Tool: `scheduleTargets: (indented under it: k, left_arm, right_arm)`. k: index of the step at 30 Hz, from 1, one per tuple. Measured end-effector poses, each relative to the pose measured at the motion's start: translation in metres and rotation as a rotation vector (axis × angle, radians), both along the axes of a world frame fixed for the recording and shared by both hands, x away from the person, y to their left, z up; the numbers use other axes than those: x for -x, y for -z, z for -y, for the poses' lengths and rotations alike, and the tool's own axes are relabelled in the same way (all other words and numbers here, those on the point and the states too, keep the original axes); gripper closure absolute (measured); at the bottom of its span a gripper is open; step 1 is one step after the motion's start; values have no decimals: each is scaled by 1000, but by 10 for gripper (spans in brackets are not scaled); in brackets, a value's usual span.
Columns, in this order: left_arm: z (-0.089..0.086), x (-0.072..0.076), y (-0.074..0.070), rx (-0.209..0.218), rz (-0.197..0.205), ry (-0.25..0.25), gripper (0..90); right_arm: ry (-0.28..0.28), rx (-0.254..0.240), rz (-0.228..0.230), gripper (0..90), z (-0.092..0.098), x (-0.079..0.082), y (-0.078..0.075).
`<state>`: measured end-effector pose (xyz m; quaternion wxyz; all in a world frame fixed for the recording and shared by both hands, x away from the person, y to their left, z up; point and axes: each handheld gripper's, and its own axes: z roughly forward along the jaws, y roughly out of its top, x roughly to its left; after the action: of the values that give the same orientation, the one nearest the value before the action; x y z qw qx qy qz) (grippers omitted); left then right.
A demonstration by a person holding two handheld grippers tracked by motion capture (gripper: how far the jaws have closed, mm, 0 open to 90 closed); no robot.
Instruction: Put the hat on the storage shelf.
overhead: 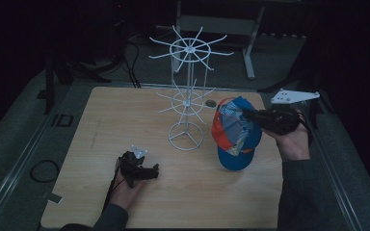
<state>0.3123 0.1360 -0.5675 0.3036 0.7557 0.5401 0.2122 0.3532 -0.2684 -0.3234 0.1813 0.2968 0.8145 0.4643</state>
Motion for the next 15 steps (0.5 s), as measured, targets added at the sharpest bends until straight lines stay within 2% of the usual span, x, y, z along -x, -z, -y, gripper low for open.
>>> scheduleTargets:
  k: [15]
  left_arm:
    - [0, 0, 0, 2, 2, -1, 24]
  right_arm:
    - [-4, -10, 20, 876, 2, 1, -19]
